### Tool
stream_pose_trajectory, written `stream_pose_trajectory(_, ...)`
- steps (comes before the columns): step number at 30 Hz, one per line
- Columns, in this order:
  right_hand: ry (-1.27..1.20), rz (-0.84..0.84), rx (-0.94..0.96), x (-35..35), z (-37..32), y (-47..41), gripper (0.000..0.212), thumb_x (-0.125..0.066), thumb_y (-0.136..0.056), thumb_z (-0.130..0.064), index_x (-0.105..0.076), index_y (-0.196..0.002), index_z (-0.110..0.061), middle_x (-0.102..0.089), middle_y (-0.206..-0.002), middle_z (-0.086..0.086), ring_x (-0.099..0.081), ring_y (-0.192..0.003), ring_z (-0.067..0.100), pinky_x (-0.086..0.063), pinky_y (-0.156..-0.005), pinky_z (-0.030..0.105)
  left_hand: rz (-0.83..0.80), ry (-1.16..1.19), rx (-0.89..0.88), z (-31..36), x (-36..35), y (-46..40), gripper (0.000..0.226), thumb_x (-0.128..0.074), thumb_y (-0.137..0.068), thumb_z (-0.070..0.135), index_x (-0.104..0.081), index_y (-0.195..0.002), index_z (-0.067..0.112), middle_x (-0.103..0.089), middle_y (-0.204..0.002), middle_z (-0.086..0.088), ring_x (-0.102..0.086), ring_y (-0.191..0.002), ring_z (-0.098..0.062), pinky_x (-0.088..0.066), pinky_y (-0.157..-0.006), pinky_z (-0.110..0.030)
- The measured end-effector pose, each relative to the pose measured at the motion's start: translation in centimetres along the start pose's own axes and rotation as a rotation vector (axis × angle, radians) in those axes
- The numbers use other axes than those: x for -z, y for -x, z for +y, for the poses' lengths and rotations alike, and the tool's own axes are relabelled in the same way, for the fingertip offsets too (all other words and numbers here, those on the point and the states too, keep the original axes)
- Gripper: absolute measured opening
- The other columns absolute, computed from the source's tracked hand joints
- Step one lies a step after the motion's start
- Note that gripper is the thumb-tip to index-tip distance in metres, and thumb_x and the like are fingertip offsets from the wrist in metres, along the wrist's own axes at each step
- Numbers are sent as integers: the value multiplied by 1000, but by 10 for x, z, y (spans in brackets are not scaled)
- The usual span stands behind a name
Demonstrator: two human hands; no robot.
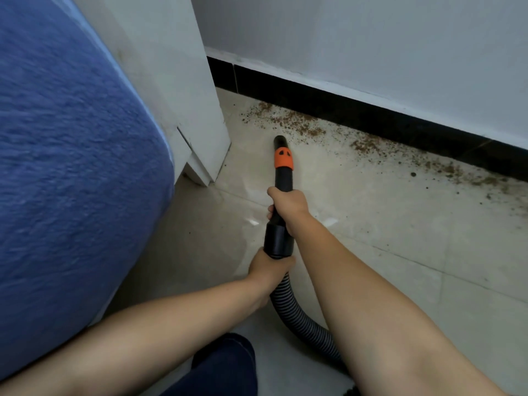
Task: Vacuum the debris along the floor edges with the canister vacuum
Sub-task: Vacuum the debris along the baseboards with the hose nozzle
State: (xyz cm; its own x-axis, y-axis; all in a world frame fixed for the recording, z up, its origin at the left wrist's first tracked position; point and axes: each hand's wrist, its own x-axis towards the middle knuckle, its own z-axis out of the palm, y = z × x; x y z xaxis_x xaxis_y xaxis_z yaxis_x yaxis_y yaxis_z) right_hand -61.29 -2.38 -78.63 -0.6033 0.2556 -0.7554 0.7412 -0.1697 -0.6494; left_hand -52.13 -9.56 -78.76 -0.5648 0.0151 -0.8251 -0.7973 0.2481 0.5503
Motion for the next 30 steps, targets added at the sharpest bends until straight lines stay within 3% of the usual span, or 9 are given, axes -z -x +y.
stream_pose_trajectory(10, -111, 137, -44, 36, 6, 3, 15, -61, -85, -18, -47, -82, -12, -54, -59, 7, -52, -45, 18, -46, -49, 29, -157, -66, -28, 3, -11, 3, 18, -64, -78, 6, -58, -93, 13, -59, -76, -3, -56, -67, -15, -43, -55, -22)
stream_pose_trajectory(16, -132, 193, -31, 44, -2, -2, 16, -61, -85, -16, -46, -81, -11, -53, -58, 8, -52, -46, 18, -47, -49, 30, -210, -89, -37, 13, -15, -1, 25, -66, -78, 8, -59, -102, 11, -62, -89, -9, -58, -85, -24, -48, -77, -33)
stream_pose_trajectory(20, -105, 171, -23, 35, -4, -6, 15, -61, -84, -16, -48, -88, -9, -54, -60, 8, -51, -46, 18, -46, -48, 29, -198, -52, -12, 14, -12, -5, 21, -65, -78, 5, -58, -97, 7, -58, -76, -6, -56, -77, -24, -46, -71, -31)
stream_pose_trajectory(25, -49, 114, -11, 18, -6, -12, 18, -60, -83, -16, -50, -95, -7, -54, -61, 8, -52, -45, 19, -46, -47, 26, -149, 50, 14, 15, -6, -7, 29, -64, -79, 2, -59, -107, 3, -56, -72, -5, -53, -65, -17, -43, -59, -24)
stream_pose_trajectory(27, -32, 93, -5, 10, -9, -14, 18, -60, -83, -16, -50, -96, -7, -54, -60, 8, -52, -45, 19, -46, -47, 26, -125, 82, 13, 16, -3, -9, 32, -65, -79, 2, -59, -111, 1, -61, -80, -10, -57, -73, -23, -46, -64, -28)
stream_pose_trajectory(30, 16, 59, 9, -1, -13, -18, 19, -59, -84, -17, -50, -97, -7, -55, -60, 8, -52, -45, 19, -46, -46, 25, -79, 102, 18, 18, 1, -13, 36, -67, -80, 4, -60, -115, 2, -66, -106, -22, -63, -99, -35, -51, -83, -41)
